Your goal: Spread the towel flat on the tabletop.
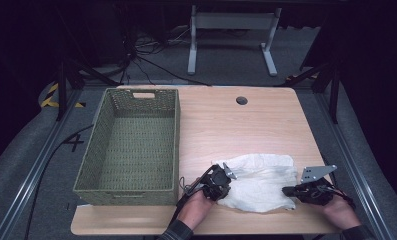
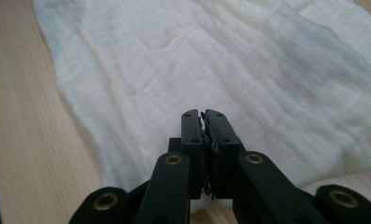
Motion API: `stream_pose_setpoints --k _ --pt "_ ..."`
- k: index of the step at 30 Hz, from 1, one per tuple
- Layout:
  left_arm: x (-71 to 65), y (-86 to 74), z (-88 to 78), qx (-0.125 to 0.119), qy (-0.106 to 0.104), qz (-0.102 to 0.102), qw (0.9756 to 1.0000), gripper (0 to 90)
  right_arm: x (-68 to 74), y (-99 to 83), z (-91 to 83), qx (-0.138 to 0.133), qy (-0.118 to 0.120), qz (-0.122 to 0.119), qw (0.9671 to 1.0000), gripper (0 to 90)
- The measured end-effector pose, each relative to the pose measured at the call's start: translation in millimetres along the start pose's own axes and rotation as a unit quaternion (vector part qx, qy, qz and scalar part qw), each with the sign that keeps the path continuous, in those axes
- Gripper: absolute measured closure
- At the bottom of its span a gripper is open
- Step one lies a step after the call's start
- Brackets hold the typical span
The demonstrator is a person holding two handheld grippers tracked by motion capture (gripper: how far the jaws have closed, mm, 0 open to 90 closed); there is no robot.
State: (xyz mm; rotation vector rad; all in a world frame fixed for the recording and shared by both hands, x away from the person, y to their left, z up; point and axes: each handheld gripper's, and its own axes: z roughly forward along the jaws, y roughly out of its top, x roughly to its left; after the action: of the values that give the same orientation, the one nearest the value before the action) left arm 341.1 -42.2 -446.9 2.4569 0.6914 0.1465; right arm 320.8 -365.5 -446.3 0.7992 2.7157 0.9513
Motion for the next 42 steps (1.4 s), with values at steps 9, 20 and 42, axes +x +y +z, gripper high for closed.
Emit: stream_pose_setpoints --k 9,20,42 --pt "15.3 13.0 10.7 -0.017 0.040 -0.009 0.9990 85.5 -11.8 9.1 9.4 -0.006 -0.032 0.012 0.9994 86.9" --pt "23.0 21.5 11.9 -0.052 0.042 -0.020 0.9975 80.8 -20.3 22.3 21.3 -0.020 -0.043 0.010 0.9988 83.4" --pt "-2.8 8.0 2.4 -0.019 -0.013 0.041 0.9989 89.8 -14.8 22.6 16.3 -0.033 -0.026 0.006 0.9991 78.2"
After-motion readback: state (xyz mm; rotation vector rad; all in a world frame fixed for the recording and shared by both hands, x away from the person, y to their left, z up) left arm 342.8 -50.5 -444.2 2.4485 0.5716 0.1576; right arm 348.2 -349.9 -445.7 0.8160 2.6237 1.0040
